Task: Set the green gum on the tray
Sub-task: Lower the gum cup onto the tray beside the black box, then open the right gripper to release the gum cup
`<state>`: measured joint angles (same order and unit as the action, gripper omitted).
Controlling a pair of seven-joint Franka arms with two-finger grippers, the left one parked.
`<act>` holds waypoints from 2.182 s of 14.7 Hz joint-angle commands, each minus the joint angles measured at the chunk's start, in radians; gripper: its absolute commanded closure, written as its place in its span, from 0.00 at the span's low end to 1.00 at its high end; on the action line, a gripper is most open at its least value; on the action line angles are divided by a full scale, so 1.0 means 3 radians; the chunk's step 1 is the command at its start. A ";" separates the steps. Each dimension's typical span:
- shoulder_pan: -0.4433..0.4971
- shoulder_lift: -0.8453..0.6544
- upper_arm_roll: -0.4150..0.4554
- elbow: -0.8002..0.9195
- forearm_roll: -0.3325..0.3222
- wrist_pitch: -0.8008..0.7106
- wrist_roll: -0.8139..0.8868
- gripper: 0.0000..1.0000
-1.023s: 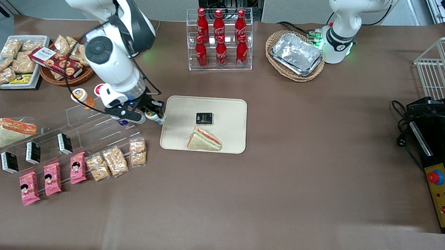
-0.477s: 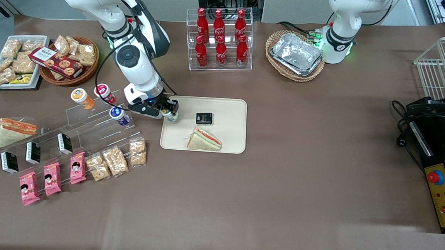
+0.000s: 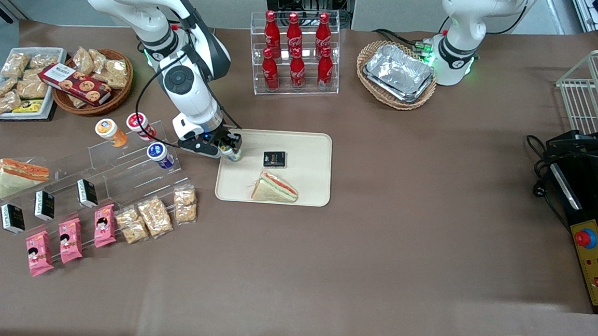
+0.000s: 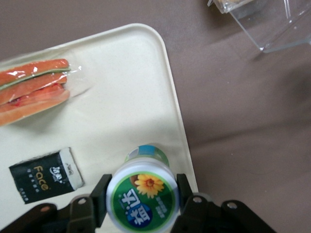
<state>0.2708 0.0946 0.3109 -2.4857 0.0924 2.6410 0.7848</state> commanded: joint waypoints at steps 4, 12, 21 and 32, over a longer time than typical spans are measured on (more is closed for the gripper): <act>0.0089 0.0206 -0.0003 -0.0080 0.0014 0.0390 0.0201 0.72; 0.0105 0.0232 0.0002 -0.0064 0.0014 0.0380 0.0283 0.00; 0.0064 0.0023 -0.0003 0.0211 0.0040 -0.0190 0.0263 0.00; -0.0119 -0.0234 -0.0065 0.2137 0.0096 -0.2859 0.0181 0.00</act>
<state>0.2715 0.0037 0.3026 -2.0668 0.0928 2.0165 0.8588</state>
